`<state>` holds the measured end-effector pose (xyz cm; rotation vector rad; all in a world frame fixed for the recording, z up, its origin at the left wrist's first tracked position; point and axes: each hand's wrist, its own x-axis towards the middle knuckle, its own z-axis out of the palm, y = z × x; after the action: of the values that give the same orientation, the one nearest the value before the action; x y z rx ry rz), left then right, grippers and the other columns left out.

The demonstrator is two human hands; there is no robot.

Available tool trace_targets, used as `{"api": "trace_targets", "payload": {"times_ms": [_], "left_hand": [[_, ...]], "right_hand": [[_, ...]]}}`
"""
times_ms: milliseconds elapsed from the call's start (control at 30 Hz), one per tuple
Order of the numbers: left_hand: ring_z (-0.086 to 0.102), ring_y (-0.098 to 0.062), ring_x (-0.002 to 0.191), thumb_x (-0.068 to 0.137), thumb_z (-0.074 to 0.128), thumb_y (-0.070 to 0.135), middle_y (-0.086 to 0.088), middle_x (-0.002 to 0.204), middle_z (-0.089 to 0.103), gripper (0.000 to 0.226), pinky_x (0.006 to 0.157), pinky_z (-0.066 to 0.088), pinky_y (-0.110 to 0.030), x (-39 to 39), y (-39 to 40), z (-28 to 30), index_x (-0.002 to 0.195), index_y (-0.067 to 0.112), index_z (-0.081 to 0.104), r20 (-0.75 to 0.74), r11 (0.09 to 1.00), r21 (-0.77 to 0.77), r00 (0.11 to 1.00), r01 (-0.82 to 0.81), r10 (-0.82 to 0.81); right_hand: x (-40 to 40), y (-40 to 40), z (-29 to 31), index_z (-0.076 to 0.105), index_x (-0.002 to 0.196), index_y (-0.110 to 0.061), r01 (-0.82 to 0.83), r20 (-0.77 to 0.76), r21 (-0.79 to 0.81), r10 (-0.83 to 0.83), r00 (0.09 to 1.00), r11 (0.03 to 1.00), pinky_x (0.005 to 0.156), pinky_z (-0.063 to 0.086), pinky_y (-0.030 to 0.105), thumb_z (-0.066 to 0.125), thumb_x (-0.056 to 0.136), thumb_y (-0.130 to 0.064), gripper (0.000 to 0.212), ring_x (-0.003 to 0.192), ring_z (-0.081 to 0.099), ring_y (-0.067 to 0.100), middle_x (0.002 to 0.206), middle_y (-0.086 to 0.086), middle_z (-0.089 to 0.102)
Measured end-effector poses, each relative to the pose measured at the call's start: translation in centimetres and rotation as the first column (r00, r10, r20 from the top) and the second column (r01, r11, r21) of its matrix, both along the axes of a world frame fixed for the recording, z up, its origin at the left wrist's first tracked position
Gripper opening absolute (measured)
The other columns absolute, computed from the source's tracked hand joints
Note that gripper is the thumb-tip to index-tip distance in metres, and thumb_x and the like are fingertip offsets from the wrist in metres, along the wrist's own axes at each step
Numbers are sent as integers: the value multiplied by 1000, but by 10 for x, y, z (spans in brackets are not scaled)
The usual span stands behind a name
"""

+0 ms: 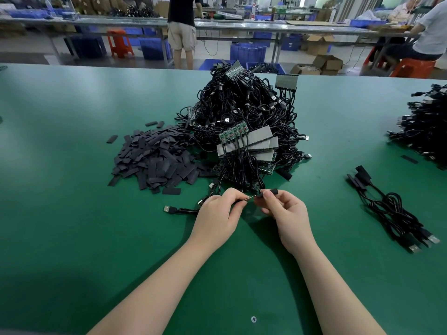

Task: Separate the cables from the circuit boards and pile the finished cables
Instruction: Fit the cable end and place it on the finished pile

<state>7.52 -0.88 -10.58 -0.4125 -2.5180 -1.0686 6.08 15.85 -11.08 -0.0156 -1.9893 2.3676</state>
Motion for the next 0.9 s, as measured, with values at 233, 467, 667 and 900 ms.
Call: {"api": "trace_targets", "payload": {"times_ms": [233,467,667,900], "left_hand": [[57,-19,66,97,56,23,4,76,69,12,84,37,-21,-1,-1,-3,105,19,64,-39,1000,-27,999,-5,4],[62,-19,70,94,59,22,5,83,71,15,86,42,-24,-1,0,-3,107,18,66,-85,999,-40,996,-10,7],[60,-13,66,90,62,23,10,96,74,33,79,48,-30,1,4,0,123,21,66,-128,992,-124,992,-15,-1],[58,-14,60,87,67,27,8,81,74,21,71,46,-28,-1,4,-2,106,21,73,-180,985,-127,979,-116,92]], "right_hand": [[-1,-1,-2,78,81,-23,32,10,43,-32,999,999,74,56,21,70,91,-32,15,82,72,11,87,3,78],[1,-1,-1,79,85,-28,20,4,59,-20,1000,998,80,56,26,69,94,-28,13,91,73,18,90,3,78],[2,-1,1,78,87,-28,1,-1,82,-1,1000,997,73,55,18,68,94,-19,16,79,69,8,88,0,78],[6,-2,6,77,88,-31,-47,-31,149,52,998,988,68,50,11,72,90,-11,21,68,65,1,72,-6,73]]}}
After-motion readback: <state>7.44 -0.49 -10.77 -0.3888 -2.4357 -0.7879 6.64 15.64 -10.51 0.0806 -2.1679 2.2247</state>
